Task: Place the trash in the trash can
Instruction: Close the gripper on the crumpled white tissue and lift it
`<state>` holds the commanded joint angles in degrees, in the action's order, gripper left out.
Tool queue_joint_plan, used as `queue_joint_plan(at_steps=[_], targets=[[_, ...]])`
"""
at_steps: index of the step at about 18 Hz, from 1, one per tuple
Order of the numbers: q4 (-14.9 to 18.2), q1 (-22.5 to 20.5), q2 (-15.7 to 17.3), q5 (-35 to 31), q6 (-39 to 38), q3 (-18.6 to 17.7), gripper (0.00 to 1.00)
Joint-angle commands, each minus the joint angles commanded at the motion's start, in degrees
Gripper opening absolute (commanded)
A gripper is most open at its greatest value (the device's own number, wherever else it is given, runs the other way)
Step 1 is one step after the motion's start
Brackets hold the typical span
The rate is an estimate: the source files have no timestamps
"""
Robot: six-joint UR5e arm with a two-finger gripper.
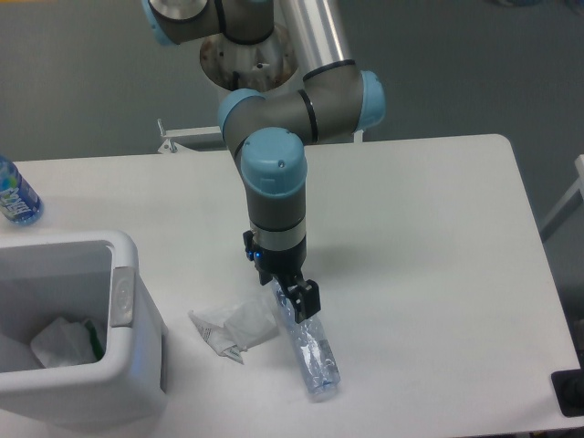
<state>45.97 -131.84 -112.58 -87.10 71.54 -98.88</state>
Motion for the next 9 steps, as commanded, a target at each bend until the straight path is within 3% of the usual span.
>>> queue_joint_plan(at_steps=[9], targets=[[-0.17, 5.0, -4.22, -2.53, -0.09, -0.18, 1.0]])
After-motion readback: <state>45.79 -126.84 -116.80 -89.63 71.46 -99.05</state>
